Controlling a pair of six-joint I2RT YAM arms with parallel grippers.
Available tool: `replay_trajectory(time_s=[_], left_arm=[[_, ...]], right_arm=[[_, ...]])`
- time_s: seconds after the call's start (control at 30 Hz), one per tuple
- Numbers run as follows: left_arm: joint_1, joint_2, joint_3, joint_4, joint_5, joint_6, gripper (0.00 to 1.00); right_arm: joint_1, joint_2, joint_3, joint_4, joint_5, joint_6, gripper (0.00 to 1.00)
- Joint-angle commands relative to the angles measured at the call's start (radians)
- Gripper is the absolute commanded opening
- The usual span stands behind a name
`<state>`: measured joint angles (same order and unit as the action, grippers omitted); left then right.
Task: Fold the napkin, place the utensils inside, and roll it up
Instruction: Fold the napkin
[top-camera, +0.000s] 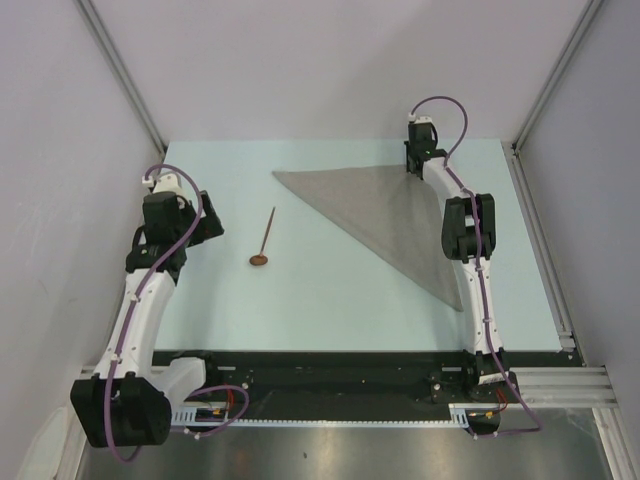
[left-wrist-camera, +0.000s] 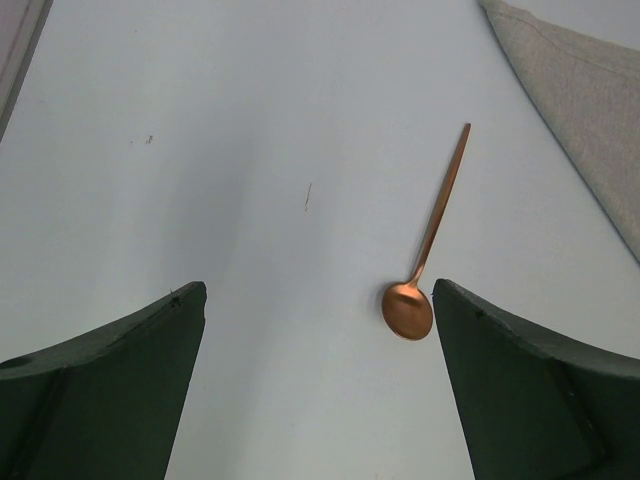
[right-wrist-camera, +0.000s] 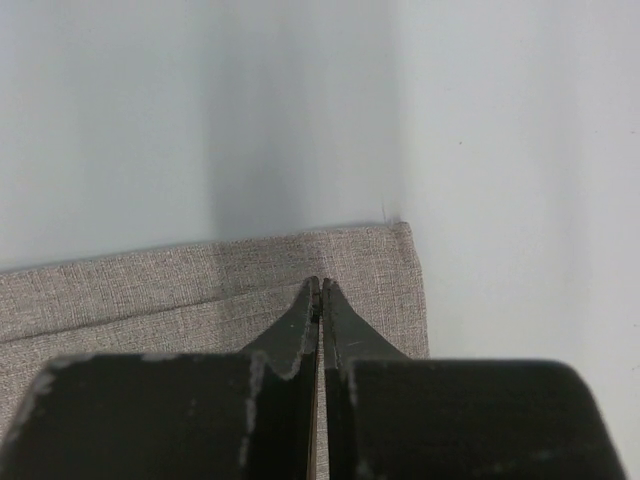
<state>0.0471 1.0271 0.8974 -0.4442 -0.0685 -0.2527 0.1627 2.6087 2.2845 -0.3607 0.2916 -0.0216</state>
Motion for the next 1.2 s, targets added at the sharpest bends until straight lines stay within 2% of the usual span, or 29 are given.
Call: replay_trajectory(time_s=[0.0,1.17], left_arm=[[0.011,0.005,0.005,0.013,-0.001,0.017,1.00],[0.019,0.025,0.005,0.015,0.015,0.016,1.00]], right_arm=[[-0.014,0.008,0.055,0.058,0.040,-0.014,0.00],[-0.055,0.073,0.138,0.065,0.031,0.000,0.00]])
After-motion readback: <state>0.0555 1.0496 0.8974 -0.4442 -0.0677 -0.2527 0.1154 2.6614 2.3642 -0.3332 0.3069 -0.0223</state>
